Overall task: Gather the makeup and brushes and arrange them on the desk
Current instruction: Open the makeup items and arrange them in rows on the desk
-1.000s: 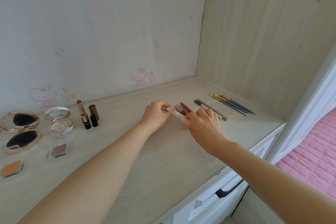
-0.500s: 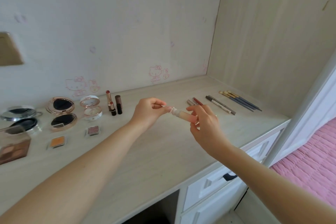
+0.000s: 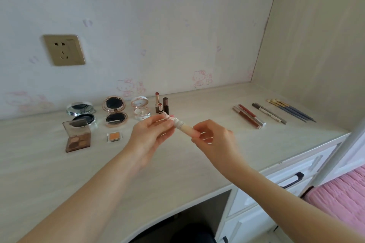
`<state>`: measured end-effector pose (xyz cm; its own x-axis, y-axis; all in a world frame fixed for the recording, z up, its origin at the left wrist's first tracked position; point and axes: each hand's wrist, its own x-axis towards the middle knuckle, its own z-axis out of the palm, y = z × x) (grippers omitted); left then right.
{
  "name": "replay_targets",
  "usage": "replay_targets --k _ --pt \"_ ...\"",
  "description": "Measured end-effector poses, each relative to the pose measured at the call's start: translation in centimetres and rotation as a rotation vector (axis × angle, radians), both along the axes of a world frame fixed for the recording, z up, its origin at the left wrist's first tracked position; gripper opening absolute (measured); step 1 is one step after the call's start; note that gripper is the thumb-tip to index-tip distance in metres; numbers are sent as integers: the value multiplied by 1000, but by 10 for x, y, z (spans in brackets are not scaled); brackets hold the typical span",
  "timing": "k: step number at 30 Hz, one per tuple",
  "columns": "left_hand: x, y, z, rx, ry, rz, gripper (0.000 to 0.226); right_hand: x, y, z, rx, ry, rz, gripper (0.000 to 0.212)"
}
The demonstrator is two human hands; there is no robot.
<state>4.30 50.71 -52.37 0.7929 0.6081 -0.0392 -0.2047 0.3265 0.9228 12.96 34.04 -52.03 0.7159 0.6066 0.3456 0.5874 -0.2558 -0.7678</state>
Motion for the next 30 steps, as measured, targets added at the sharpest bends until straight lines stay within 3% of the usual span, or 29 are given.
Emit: replay_targets --k 3,8,11,18,22,26,30 --pt "-19 8 -7 -55 7 16 36 -16 16 -5 59 204 12 14" --pt "-40 13 -20 107 134 -1 25 -43 38 -8 212 590 70 23" --pt "-49 16 -22 115 144 -13 21 -54 46 -7 257 717 92 30" --pt "-64 20 -18 184 137 1 30 -66 62 -14 87 519 99 26" --pt "-74 22 -18 244 115 18 31 -68 65 -19 -26 385 117 12" --pt "-87 25 -21 409 169 70 27 -65 72 -20 22 448 117 8" --pt "-96 27 -23 531 201 56 27 -66 79 -14 55 541 153 23"
